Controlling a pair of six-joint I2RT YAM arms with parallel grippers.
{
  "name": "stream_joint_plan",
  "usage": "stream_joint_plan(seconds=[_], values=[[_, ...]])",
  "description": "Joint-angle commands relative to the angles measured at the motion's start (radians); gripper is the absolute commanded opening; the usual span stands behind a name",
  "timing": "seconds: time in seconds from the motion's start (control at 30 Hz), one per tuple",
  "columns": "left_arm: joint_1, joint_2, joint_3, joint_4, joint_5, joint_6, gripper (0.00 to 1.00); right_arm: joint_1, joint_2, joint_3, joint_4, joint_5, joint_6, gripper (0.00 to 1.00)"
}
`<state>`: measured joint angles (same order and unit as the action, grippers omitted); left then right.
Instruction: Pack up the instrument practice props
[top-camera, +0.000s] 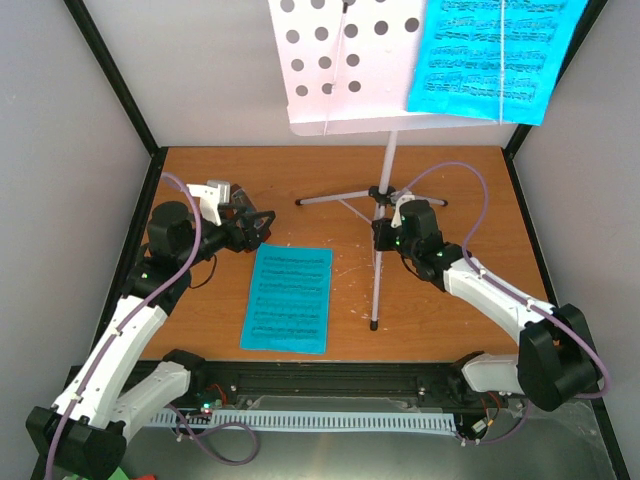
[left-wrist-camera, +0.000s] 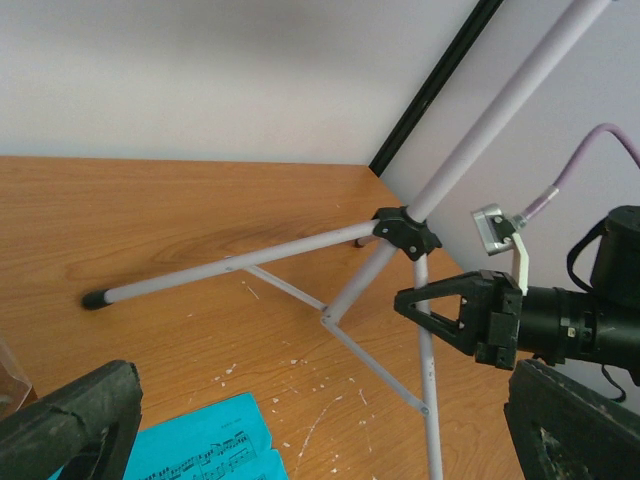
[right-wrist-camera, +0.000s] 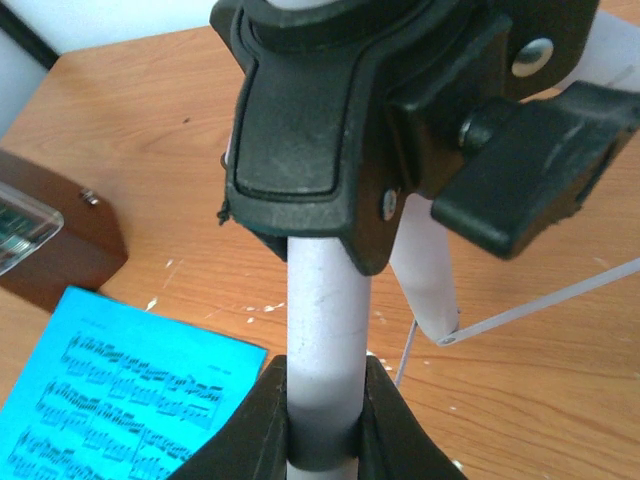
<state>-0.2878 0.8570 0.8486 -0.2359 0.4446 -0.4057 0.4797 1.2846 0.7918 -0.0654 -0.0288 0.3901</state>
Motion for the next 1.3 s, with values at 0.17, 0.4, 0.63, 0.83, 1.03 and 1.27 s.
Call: stream_joint_plan(seconds=[0.17, 0.4, 0.63, 0.83, 1.03, 1.27], values=[[0.004, 0.025, 0.057, 0.030, -0.032, -0.058, 1.00, 0.020, -0.053, -0.050, 0.072, 0.183, 0.219, 0.03], [0.004, 0.021, 0.052, 0.033, -0.037, -0.077, 1.00, 0.147, 0.064, 0.016, 0.082, 0.308, 0.345, 0.03], [0.004, -0.008, 0.056, -0.001, -0.047, -0.079, 1.00, 0.219, 0.216, 0.127, 0.095, 0.336, 0.429, 0.03], [0.004, -0.042, 0.062, -0.034, -0.062, -0.069, 0.99, 0.231, 0.219, 0.134, 0.113, 0.345, 0.412, 0.34], [0.004, -0.052, 0.075, -0.046, -0.071, -0.066, 0.99, 0.231, 0.122, 0.082, 0.145, 0.348, 0.373, 0.80], [0.004, -0.041, 0.095, -0.036, -0.084, -0.077, 0.99, 0.224, 0.008, -0.009, 0.169, 0.326, 0.295, 0.97]])
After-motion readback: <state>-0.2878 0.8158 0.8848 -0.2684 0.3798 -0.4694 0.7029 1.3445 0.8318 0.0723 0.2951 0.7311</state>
